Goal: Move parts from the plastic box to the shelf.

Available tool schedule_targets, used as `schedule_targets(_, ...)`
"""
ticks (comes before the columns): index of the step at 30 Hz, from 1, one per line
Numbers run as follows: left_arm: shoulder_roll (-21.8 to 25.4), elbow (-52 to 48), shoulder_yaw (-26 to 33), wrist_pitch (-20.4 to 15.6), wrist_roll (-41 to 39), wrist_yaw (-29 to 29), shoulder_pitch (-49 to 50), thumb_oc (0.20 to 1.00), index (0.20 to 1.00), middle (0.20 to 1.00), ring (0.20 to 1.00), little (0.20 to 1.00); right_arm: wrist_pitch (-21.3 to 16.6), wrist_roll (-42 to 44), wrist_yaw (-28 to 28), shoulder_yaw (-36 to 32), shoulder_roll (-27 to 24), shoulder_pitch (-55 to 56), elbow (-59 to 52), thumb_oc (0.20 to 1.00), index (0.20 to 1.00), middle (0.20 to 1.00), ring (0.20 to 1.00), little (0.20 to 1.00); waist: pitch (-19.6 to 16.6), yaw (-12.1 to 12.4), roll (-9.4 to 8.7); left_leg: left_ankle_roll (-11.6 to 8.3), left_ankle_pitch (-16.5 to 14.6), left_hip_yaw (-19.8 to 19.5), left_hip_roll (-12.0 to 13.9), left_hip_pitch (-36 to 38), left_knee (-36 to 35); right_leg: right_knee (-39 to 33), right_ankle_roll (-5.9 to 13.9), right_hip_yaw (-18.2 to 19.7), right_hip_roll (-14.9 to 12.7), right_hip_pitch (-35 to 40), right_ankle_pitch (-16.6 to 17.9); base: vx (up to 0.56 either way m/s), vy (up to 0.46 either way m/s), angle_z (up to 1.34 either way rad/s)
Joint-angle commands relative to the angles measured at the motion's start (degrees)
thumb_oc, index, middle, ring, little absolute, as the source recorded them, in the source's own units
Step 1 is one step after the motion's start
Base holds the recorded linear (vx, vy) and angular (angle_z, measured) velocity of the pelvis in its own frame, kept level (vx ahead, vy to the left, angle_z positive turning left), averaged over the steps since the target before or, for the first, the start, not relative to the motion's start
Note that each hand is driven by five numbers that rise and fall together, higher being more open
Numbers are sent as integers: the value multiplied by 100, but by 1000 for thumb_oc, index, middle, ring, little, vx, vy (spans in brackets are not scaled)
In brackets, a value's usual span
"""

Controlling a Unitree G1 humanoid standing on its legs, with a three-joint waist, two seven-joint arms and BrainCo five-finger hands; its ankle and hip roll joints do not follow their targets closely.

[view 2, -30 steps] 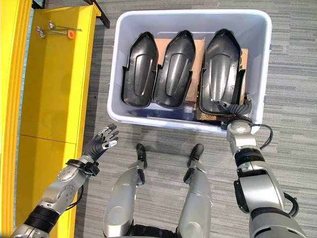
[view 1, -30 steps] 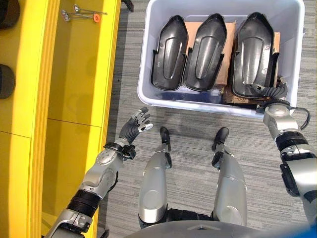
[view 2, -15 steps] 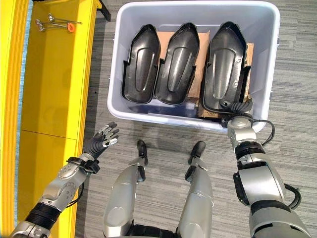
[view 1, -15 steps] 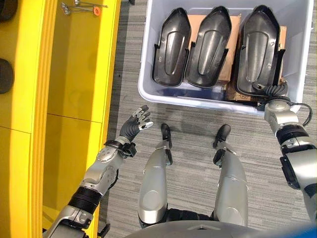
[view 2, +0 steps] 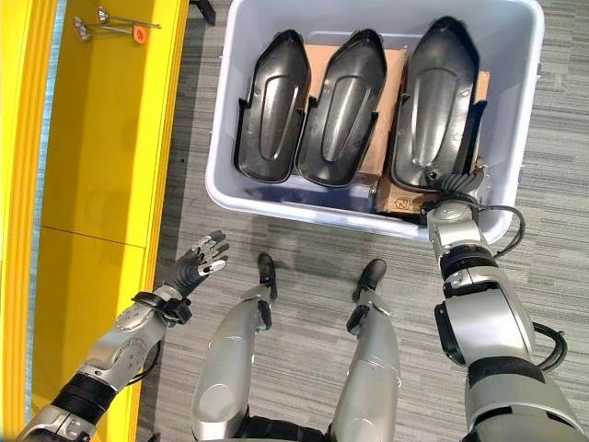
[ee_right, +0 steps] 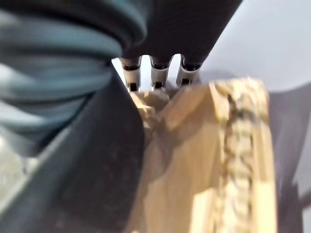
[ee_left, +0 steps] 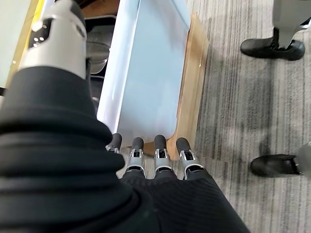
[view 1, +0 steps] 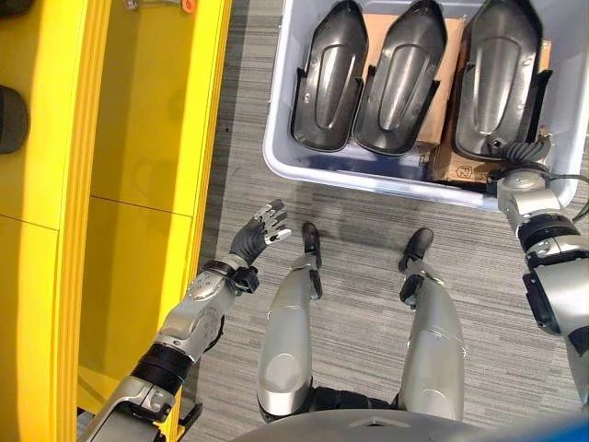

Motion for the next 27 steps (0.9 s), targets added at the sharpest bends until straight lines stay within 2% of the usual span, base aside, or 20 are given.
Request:
schedule_targets(1,113,-105,-169,-304,-157,21,5,1000,1000,1000,1000,1000,322,-322,-189,343,-194,123,284,200,200,200,200,200,-185,140,321,14,-38,-233,-49,-540,268,894,368,-244,-128,-112,-650,2,39,6)
schedule_targets(4,85,-56,-169,-503,-414,-93,2,1000,1000,1000,1000,1000,331,-105,-301,325,-170,102,354,200,200,200,200,200,-185,167,332,17,-28,-259,-62,-588,259,900,373,-260,-129,-143,-645,-6,29,10)
schedule_targets(7,73,-147,-157,-575,-433,-82,-13,1000,1000,1000,1000,1000,352,-253,-451,247,-148,204,371,200,200,200,200,200,-185,172,324,25,-31,-275,-67,-617,260,894,382,-276,-137,-156,-642,0,0,0)
schedule_targets(10,57,-185,-176,-518,-301,12,-59,1000,1000,1000,1000,1000,434,-308,-843,131,-82,453,426,200,200,200,200,200,-185,157,306,41,-29,-277,-71,-625,231,842,404,-279,-128,-145,-618,-13,4,1)
schedule_targets(11,35,-110,-200,-572,-292,7,-46,1000,1000,1000,1000,1000,415,-400,-1069,64,-72,594,472,200,200,200,200,200,-185,135,300,41,-17,-268,-71,-613,190,778,412,-272,-101,-129,-593,0,0,0)
schedule_targets(13,37,-57,-221,-643,-300,0,-29,1000,1000,1000,1000,1000,339,-388,-1168,40,-71,695,471,200,200,200,200,200,-185,117,294,46,-18,-267,-69,-610,180,759,415,-264,-93,-128,-581,-37,10,2)
schedule_targets(14,22,-1,-229,-717,-293,-27,-2,1000,1000,1000,1000,1000,126,-443,-1391,-38,-27,855,464,200,200,200,200,200,-185,94,294,47,-7,-260,-83,-563,124,677,420,-246,-66,-76,-561,-39,5,3)
schedule_targets(18,32,62,-187,-784,-293,-104,56,1000,1000,1000,1000,1000,-345,-514,-1641,-146,5,1034,395,200,200,200,200,200,-185,59,284,49,7,-239,-85,-409,22,564,441,-208,-26,60,-533,-28,-8,1)
schedule_targets(20,31,89,-141,-789,-286,-157,85,1000,1000,1000,1000,1000,-463,-718,-1786,-164,10,1107,320,200,200,200,200,200,-185,43,269,50,16,-228,-86,-303,-44,494,454,-195,-3,158,-523,0,0,0)
schedule_targets(23,44,137,-75,-819,-230,-242,139,1000,1000,1000,1000,1000,-896,-971,-2099,-161,-29,1198,74,200,200,200,200,200,-185,-8,219,43,58,-202,-67,-46,-214,329,477,-154,61,380,-485,-23,-16,2)
schedule_targets(27,77,136,50,-803,-164,-312,267,1000,1000,1000,1000,1000,-1051,-1303,-2316,-158,-137,1307,-355,200,200,200,200,200,-185,-66,143,27,58,-171,-38,298,-355,157,512,-111,105,684,-464,-10,-19,-4)
